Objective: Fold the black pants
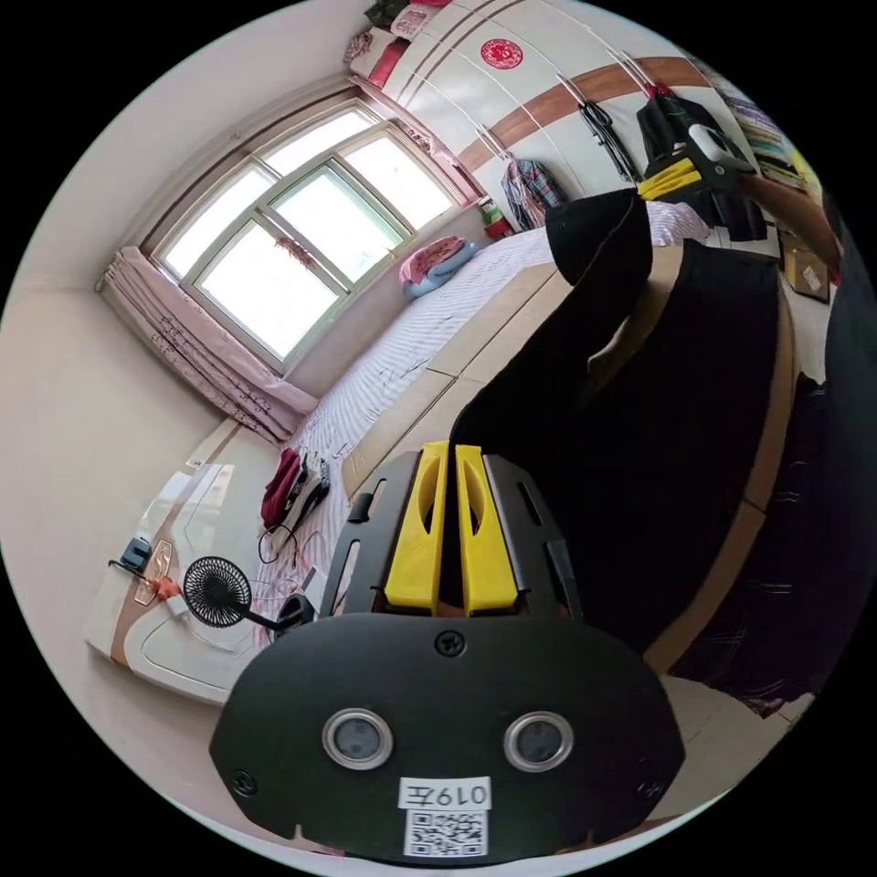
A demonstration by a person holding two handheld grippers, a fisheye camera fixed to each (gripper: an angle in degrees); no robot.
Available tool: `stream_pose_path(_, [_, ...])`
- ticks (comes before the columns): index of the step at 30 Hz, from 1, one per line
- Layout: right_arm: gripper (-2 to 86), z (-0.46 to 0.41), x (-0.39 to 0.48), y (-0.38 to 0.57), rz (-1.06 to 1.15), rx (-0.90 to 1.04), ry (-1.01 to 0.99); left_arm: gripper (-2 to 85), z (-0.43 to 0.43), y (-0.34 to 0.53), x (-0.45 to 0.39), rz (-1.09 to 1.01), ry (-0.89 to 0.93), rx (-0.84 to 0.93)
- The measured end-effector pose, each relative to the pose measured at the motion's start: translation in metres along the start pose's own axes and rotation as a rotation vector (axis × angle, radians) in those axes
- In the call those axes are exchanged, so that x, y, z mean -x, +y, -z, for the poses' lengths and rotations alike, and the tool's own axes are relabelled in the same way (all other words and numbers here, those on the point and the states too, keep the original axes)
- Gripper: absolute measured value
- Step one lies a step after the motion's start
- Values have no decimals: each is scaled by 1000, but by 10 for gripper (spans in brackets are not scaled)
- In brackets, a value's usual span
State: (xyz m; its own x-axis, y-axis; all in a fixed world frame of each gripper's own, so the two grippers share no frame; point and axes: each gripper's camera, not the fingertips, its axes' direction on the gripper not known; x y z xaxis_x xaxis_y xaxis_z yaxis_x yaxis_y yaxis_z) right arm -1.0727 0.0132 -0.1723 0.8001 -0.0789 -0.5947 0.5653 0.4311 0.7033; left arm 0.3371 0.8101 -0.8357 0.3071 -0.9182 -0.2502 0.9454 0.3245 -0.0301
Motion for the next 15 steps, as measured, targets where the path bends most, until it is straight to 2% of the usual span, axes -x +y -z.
stream_pose_path(5, [-9,73,93,76,-63,98,43,9,54,48,-50,61,112,-7])
stream_pose_path(11, [-9,84,201,129,-15,187,-5,8,58,92,-106,103,250,60])
stream_pose_path(15, [-9,89,236,154,35,193,14,8,54,105,-124,106,320,105])
